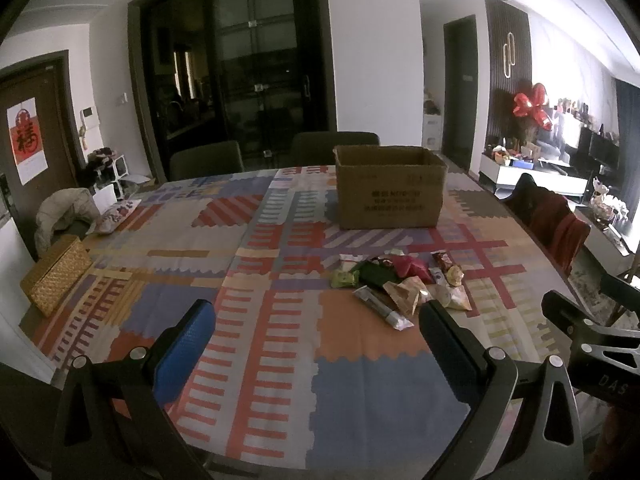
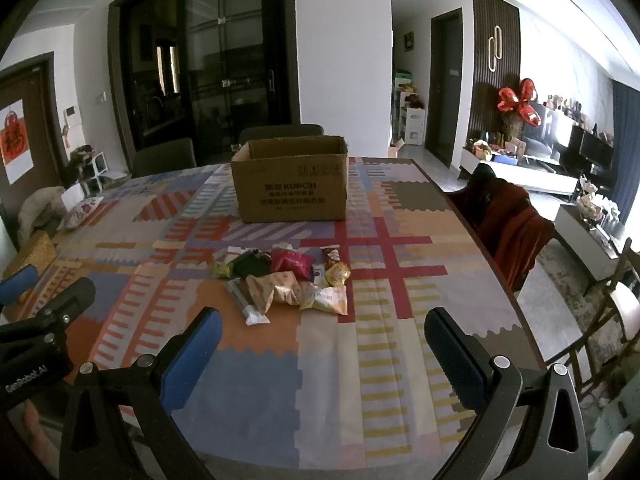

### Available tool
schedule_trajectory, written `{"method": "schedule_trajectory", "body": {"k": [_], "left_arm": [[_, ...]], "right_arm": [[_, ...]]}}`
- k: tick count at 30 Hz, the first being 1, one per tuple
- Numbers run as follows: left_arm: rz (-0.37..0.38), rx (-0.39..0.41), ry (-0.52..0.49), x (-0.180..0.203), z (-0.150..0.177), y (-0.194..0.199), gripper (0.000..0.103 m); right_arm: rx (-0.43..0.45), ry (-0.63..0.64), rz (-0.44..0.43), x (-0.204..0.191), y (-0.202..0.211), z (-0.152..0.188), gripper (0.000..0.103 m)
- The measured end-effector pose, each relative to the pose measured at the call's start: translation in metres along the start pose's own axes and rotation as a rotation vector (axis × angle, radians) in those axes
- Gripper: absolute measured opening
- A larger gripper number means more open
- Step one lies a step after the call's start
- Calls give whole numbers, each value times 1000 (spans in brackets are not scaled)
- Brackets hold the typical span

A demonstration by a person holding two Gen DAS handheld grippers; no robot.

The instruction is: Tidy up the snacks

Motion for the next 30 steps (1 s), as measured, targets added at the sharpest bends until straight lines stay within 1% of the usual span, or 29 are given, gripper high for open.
{"method": "schedule_trajectory", "body": {"k": [22, 30], "left_arm": [[-1, 8, 3, -2, -4, 1, 103], [0, 9, 2, -2, -3, 2, 103]], "right_arm": [[12, 11, 2, -4, 2, -6, 102], [31, 29, 3, -11, 8, -11, 102]]}}
Point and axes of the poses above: each gripper's, at about its wrist camera, not at the fingertips, and y roughly against the way its jaws point, x to its right, z to its underside, the point moved 9 cm from there along -y, roughly the way its jaws point, and after that the axes turned 5 degrees about -x, right-handed, at the moved point
